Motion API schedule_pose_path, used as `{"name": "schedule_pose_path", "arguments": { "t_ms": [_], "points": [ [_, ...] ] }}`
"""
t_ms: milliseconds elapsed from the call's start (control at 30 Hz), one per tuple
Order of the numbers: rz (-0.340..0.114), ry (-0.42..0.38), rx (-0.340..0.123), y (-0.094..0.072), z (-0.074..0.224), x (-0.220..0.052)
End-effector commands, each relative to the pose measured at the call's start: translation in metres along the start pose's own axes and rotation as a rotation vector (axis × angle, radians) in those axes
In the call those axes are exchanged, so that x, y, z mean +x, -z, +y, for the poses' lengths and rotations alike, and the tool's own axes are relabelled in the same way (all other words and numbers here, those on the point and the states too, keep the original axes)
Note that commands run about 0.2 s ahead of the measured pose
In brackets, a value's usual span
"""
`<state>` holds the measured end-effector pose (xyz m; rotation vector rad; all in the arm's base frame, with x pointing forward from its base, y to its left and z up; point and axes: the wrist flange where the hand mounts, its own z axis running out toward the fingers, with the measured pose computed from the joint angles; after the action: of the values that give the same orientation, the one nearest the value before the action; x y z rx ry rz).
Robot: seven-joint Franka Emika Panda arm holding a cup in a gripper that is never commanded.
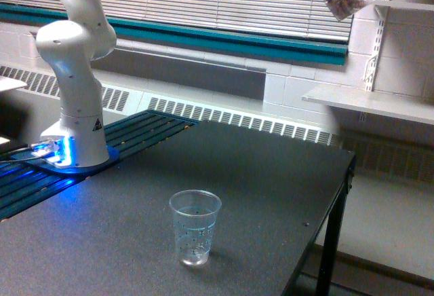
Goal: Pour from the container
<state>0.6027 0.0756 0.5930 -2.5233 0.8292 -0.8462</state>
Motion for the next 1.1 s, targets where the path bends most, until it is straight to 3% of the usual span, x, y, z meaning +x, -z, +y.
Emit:
{"name": "schedule_pose_path", "arguments": {
  "t_ms": [33, 367, 567, 667, 833, 1100],
  "points": [
    [-0.032, 0.063, -0.106, -0.034, 0.035, -0.014],
    [0.041, 0.195, -0.194, -0.039, 0.058, -0.008],
    [0.063, 0.172, -0.203, -0.044, 0.080, 0.001],
    [0.052, 0.151, -0.200, -0.049, 0.092, 0.001],
    [0.082, 0.131, -0.236, -0.051, 0.127, 0.016],
    [0.088, 0.119, -0.295, -0.053, 0.187, 0.030]
  ]
}}
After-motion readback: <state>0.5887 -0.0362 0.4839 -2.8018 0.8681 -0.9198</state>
